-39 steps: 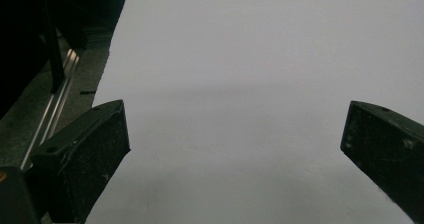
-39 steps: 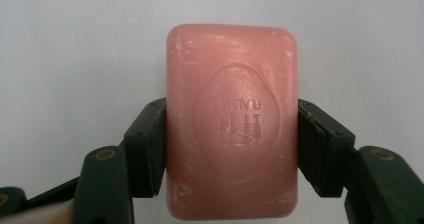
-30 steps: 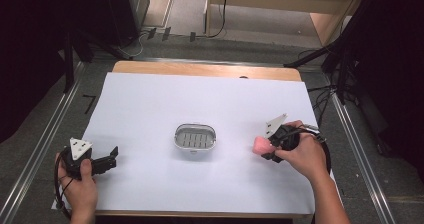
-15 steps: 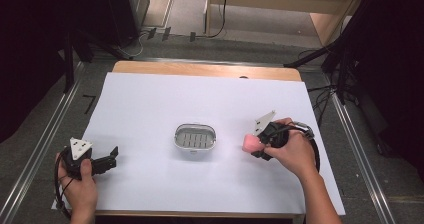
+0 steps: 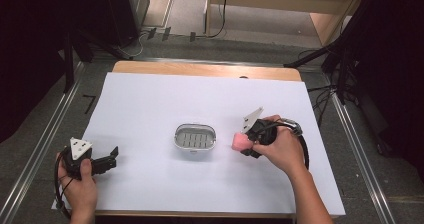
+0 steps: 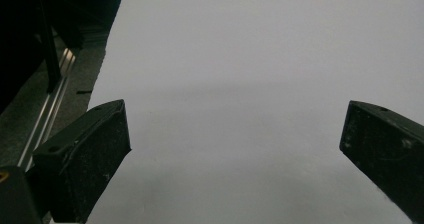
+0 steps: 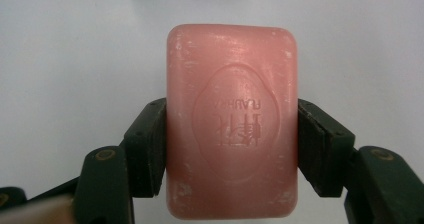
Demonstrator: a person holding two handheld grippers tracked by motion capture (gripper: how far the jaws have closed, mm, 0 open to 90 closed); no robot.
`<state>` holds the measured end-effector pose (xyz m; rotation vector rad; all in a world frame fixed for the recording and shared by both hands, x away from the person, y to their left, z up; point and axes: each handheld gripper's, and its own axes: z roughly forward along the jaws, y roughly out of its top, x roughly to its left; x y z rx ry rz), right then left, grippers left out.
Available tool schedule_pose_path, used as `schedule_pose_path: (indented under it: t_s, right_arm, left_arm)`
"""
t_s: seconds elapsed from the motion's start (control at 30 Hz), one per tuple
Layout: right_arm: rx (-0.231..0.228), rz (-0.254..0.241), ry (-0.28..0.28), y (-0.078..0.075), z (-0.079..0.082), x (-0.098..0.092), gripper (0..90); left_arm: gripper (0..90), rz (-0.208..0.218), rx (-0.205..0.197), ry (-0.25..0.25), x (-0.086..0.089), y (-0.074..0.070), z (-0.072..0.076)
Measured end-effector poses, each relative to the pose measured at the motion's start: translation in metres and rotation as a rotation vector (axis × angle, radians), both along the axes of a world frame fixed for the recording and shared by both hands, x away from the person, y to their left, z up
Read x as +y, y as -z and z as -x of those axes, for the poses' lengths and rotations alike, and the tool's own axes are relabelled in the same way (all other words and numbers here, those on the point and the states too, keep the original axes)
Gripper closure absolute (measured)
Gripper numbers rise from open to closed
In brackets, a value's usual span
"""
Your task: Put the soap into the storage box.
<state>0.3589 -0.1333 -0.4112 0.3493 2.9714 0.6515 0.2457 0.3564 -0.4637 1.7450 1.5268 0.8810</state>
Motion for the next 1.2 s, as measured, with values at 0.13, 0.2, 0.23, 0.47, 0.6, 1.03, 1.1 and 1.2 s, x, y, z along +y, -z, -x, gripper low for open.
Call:
schedule_pose_path:
  t_s: [0.13, 0.2, 0.23, 0.47, 0.6, 1.03, 1.1, 1.2]
  right_arm:
    - [-0.001, -0.006, -0.006, -0.001, -0.002, 0.008, 38.8]
    - [-0.005, -0.005, -0.002, -0.001, -0.002, 0.009, 38.8]
    - [-0.002, -0.005, -0.005, -0.001, -0.002, 0.011, 38.8]
    - [-0.003, -0.013, -0.020, -0.005, -0.002, 0.021, 38.8]
    - [-0.006, -0.020, -0.027, -0.007, -0.002, 0.027, 38.8]
    - [-0.009, -0.030, -0.037, -0.018, -0.002, 0.041, 38.8]
    - [-0.013, -0.030, -0.047, -0.020, -0.002, 0.046, 38.8]
    - [-0.010, -0.028, -0.049, -0.021, -0.001, 0.049, 38.8]
  left_arm:
    - [0.1, 0.000, 0.001, 0.002, 0.000, 0.000, 0.000]
    - [0.1, -0.001, 0.001, 0.003, 0.000, 0.000, 0.000]
    - [0.1, 0.000, 0.002, 0.002, 0.000, 0.000, 0.000]
    - [0.1, 0.001, 0.000, 0.004, -0.001, 0.000, 0.000]
    - [0.1, 0.001, 0.001, 0.004, 0.000, 0.000, 0.000]
    - [0.1, 0.002, 0.001, 0.007, 0.000, 0.000, 0.000]
    - [0.1, 0.003, 0.001, 0.006, -0.001, 0.000, 0.000]
    - [0.1, 0.003, 0.001, 0.007, 0.000, 0.000, 0.000]
